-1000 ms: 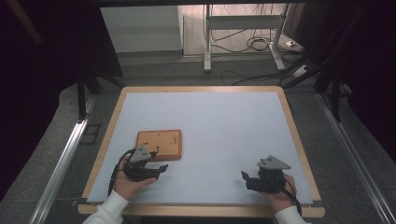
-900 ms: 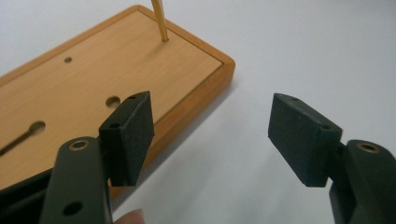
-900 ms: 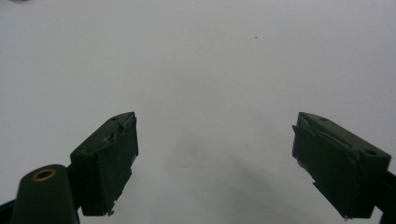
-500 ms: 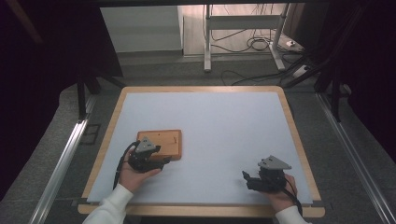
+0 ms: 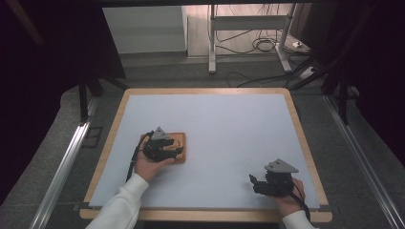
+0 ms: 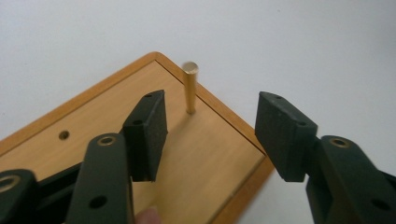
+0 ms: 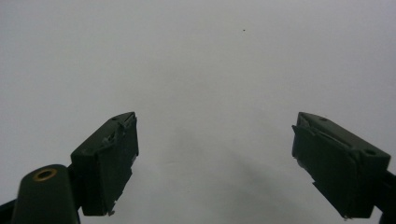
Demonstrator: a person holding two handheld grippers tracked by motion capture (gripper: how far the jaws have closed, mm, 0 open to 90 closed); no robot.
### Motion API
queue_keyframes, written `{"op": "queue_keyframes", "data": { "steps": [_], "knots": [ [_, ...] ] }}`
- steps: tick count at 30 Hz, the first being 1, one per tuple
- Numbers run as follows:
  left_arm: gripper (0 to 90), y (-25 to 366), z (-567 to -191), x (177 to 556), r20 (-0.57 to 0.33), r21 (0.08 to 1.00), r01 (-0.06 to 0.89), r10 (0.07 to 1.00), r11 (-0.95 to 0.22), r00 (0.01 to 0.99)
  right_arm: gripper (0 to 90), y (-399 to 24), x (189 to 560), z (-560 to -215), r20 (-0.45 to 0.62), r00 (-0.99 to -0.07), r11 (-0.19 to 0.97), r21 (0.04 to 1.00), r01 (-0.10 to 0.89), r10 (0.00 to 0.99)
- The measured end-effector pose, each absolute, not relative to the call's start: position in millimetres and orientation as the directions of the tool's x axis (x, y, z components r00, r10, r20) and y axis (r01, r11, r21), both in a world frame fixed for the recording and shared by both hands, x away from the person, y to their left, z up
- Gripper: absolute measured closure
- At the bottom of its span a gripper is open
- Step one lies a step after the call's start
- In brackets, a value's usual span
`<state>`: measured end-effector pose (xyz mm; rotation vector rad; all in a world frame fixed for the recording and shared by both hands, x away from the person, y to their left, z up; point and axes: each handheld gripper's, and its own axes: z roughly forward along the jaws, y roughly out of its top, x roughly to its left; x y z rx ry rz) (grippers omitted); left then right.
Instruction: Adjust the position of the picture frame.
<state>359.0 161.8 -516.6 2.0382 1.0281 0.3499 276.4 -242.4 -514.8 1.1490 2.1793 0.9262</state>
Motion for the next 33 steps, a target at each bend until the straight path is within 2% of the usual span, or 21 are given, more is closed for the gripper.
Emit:
{"op": "queue_keyframes", "data": {
  "steps": [13,16,17,18,27,33],
  "knots": [
    [68.3,154,-526,374,-0.095,0.767,0.541,0.773,-0.344,0.627,15.2,-242,277,-517,-0.119,-0.522,0.419,0.752,0.509,0.845],
    [78.4,153,-528,375,-0.086,0.77,0.536,0.776,-0.347,0.625,15.2,-242,277,-517,-0.119,-0.522,0.421,0.751,0.509,0.844],
    [78.4,153,-528,376,-0.082,0.771,0.534,0.778,-0.346,0.623,15.2,-242,277,-517,-0.119,-0.522,0.421,0.751,0.509,0.844],
    [83.7,152,-529,375,-0.075,0.773,0.53,0.78,-0.349,0.621,15.2,-242,277,-517,-0.119,-0.521,0.42,0.751,0.51,0.845],
    [84.7,147,-526,366,-0.035,0.774,0.509,0.777,-0.377,0.629,15.3,-240,277,-518,-0.123,-0.523,0.425,0.748,0.509,0.843],
    [84.8,141,-515,354,-0.103,0.805,0.499,0.751,-0.323,0.652,15.4,-241,277,-518,-0.124,-0.523,0.425,0.748,0.509,0.844]
  ]
}}
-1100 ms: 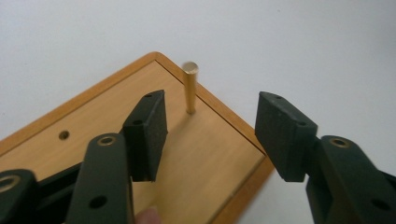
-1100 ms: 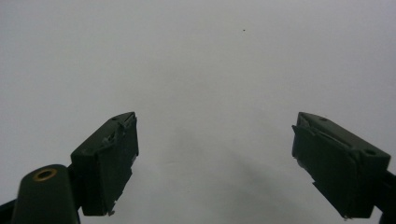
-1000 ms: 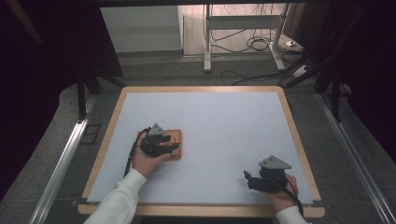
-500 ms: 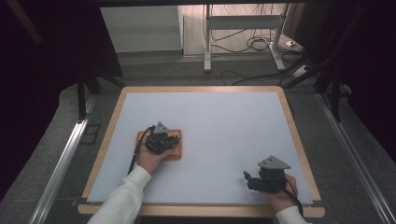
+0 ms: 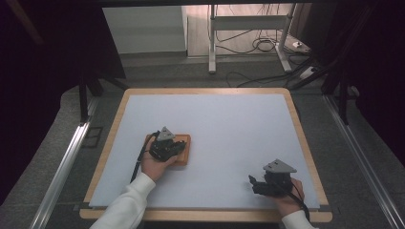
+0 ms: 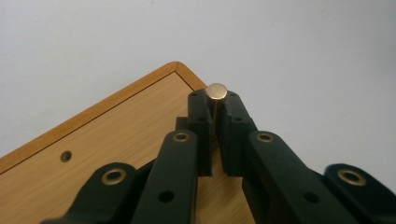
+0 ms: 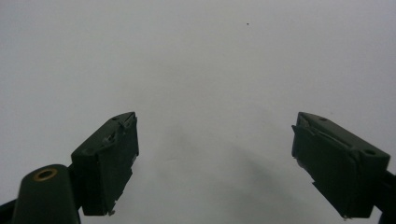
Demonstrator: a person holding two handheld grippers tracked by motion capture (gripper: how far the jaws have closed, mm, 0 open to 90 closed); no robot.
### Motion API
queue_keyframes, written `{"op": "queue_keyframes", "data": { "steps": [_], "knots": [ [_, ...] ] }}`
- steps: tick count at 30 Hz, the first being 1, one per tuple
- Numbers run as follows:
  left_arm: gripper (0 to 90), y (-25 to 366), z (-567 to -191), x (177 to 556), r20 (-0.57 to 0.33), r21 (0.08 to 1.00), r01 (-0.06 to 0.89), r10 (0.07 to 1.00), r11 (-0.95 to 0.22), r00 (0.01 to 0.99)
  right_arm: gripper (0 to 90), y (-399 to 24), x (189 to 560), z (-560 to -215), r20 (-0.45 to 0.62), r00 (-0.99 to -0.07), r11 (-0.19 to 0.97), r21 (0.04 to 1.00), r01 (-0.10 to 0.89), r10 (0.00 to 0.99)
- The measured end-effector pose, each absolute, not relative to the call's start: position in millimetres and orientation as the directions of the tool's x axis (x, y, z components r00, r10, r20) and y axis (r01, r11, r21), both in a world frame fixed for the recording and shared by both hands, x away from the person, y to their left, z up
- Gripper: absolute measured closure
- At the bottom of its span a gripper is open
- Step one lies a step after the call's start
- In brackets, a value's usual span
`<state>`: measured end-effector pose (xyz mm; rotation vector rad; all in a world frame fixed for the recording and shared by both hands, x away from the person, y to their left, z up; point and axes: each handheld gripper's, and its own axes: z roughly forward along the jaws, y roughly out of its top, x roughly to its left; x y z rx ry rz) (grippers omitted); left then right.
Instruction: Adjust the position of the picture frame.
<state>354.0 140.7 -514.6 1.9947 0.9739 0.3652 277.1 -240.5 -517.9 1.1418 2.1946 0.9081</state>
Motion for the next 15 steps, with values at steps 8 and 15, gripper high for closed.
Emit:
{"op": "queue_keyframes", "data": {
  "steps": [8,15],
  "knots": [
    [84.8,117,-516,346,-0.083,0.792,0.484,0.718,-0.374,0.691,15.4,-240,277,-518,-0.127,-0.523,0.428,0.747,0.508,0.843],
    [84.8,93,-515,346,-0.078,0.786,0.474,0.696,-0.397,0.714,15.4,-240,277,-519,-0.129,-0.527,0.432,0.746,0.506,0.84]
  ]
}}
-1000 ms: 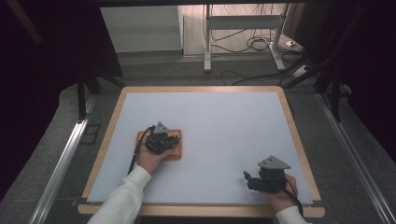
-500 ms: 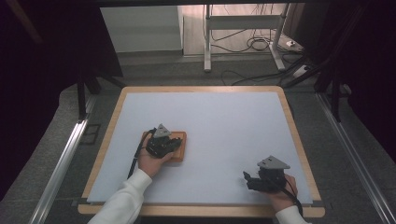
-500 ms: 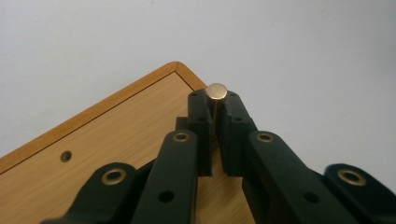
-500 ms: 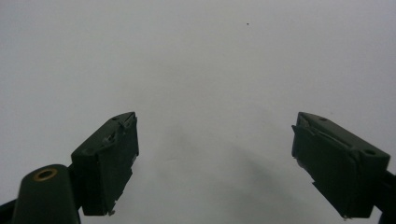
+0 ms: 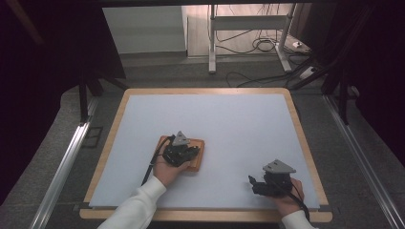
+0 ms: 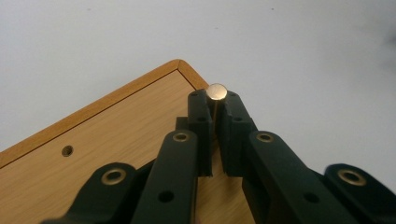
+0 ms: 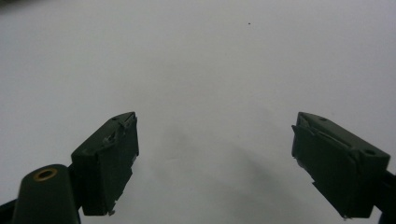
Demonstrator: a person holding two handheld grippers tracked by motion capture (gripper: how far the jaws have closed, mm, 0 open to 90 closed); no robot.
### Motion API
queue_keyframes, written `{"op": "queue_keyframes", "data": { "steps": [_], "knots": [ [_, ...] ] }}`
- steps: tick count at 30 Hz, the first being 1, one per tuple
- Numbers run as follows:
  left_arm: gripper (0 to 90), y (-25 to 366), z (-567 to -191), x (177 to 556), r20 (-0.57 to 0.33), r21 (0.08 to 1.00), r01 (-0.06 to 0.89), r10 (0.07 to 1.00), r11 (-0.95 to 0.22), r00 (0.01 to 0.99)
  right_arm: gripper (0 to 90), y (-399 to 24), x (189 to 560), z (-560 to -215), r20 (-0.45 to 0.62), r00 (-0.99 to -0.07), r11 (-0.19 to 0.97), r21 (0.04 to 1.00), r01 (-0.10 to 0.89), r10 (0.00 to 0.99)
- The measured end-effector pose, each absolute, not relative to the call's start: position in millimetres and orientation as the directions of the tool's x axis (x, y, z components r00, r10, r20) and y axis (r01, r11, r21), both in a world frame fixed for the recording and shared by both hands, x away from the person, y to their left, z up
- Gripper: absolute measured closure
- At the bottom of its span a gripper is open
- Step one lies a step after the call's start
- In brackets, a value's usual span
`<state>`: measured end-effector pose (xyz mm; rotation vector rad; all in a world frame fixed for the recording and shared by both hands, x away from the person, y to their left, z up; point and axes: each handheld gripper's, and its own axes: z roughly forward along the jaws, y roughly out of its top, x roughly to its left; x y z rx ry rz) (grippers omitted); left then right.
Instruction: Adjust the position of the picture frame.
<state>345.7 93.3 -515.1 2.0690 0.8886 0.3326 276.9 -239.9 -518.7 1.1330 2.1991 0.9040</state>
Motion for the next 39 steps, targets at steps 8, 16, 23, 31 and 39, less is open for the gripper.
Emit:
{"op": "queue_keyframes", "data": {
  "steps": [8,16,23,31,39],
  "knots": [
    [84.7,71,-517,348,-0.067,0.777,0.467,0.684,-0.421,0.727,15.4,-240,277,-519,-0.133,-0.532,0.439,0.743,0.505,0.836],
    [82.3,69,-522,348,-0.073,0.783,0.455,0.663,-0.425,0.745,15.3,-240,277,-520,-0.138,-0.533,0.444,0.741,0.504,0.835],
    [48.9,109,-506,343,-0.035,0.81,0.425,0.691,-0.403,0.722,15.4,-241,277,-520,-0.137,-0.529,0.441,0.74,0.508,0.838],
    [48.7,161,-503,368,-0.091,0.804,0.479,0.724,-0.352,0.684,15.3,-238,277,-520,-0.126,-0.532,0.438,0.738,0.514,0.837],
    [86.5,173,-500,396,-0.054,0.761,0.513,0.75,-0.397,0.66,15.3,-239,277,-521,-0.127,-0.533,0.44,0.737,0.513,0.836]
  ]
}}
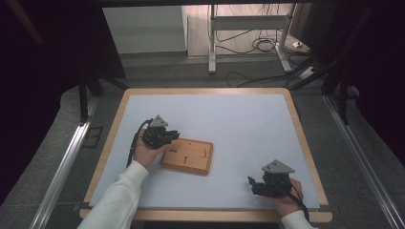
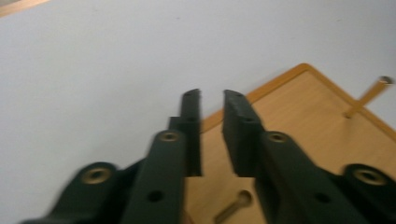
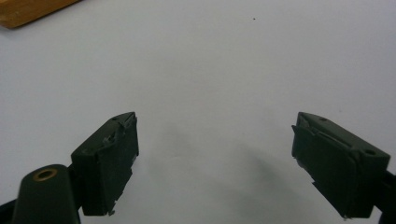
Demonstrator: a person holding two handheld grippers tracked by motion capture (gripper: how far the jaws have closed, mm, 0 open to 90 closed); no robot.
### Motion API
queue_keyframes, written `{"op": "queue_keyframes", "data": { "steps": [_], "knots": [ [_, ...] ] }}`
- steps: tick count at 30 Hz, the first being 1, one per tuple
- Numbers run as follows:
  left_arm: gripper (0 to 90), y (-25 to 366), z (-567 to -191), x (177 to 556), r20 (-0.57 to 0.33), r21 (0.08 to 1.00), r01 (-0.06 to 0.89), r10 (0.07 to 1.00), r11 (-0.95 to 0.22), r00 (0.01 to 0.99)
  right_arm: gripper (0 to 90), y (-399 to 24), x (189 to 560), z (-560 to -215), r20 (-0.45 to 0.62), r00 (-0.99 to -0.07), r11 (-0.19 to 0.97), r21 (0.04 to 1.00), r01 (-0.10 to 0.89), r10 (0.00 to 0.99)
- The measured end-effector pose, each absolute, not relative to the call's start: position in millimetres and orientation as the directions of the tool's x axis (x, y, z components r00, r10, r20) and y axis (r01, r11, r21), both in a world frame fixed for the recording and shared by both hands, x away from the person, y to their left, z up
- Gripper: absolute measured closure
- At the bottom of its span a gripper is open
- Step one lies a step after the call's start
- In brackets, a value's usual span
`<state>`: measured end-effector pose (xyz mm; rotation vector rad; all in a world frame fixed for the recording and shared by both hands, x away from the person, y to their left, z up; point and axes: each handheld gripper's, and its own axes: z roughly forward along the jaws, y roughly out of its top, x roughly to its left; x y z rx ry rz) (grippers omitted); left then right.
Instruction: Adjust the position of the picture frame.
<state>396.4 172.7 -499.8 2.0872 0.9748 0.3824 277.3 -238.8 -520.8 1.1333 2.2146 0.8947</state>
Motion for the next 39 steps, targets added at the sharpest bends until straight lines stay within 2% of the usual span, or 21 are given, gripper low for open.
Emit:
{"op": "queue_keyframes", "data": {
  "steps": [2,9,15,39],
  "knots": [
    [90.0,172,-501,402,-0.041,0.746,0.526,0.76,-0.409,0.649,15.3,-239,277,-521,-0.127,-0.534,0.439,0.739,0.512,0.836],
    [90.0,172,-503,421,-0.025,0.715,0.538,0.753,-0.446,0.658,15.3,-239,277,-521,-0.125,-0.542,0.444,0.735,0.513,0.831],
    [90.0,176,-510,433,-0.055,0.696,0.559,0.743,-0.451,0.668,16.5,-239,278,-522,-0.13,-0.53,0.442,0.73,0.52,0.838],
    [90.0,173,-523,443,-0.062,0.648,0.569,0.71,-0.506,0.702,15.3,-238,279,-524,-0.134,-0.537,0.453,0.723,0.522,0.833]
  ]
}}
